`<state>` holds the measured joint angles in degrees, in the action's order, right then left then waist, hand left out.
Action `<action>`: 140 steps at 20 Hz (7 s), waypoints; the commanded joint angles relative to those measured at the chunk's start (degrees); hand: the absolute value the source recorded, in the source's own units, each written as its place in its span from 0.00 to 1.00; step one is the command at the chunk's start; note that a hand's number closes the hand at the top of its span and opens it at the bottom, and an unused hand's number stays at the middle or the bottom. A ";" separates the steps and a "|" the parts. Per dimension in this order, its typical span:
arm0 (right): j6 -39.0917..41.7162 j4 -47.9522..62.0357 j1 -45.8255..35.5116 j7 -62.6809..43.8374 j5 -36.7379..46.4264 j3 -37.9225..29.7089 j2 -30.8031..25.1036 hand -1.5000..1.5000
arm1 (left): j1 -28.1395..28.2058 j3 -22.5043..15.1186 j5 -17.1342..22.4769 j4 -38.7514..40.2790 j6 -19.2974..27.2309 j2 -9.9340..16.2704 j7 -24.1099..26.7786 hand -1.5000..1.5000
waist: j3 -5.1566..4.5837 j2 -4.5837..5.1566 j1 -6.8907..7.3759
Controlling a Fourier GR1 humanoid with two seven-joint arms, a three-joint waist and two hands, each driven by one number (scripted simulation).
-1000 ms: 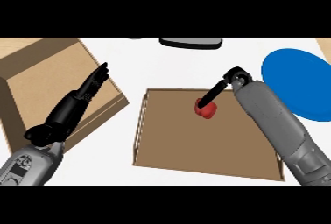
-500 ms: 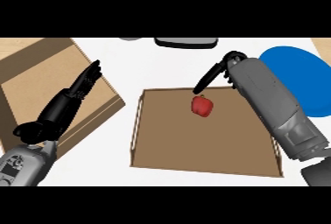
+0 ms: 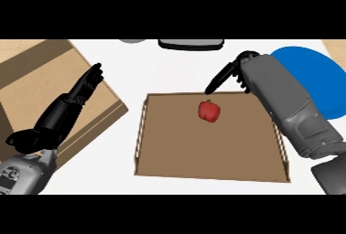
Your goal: Pick the bell pepper from the tray and place it in the plate
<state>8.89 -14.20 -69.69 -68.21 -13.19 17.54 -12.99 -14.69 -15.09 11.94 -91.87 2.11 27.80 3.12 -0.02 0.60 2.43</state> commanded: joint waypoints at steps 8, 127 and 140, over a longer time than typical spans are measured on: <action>6.42 9.04 -3.34 -6.57 -1.39 -1.58 5.53 0.00 | 3.03 0.30 -1.87 0.42 -0.60 -1.34 1.72 0.50 | 0.00 0.02 -0.25; -8.97 3.47 22.44 120.45 20.09 -18.86 -26.04 0.00 | 2.52 7.43 -8.90 -2.01 -8.21 -9.51 -1.69 0.50 | 0.33 0.56 -0.27; 26.19 8.23 23.22 116.54 10.05 -28.06 -39.28 0.00 | 4.43 8.58 -7.97 -3.81 -9.62 -9.10 -1.77 0.50 | 0.38 0.61 0.07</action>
<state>23.16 -6.85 -46.70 46.35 -1.27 -8.66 -47.33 -11.22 -6.29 3.72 -95.18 -6.79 18.87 0.39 0.31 1.02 2.06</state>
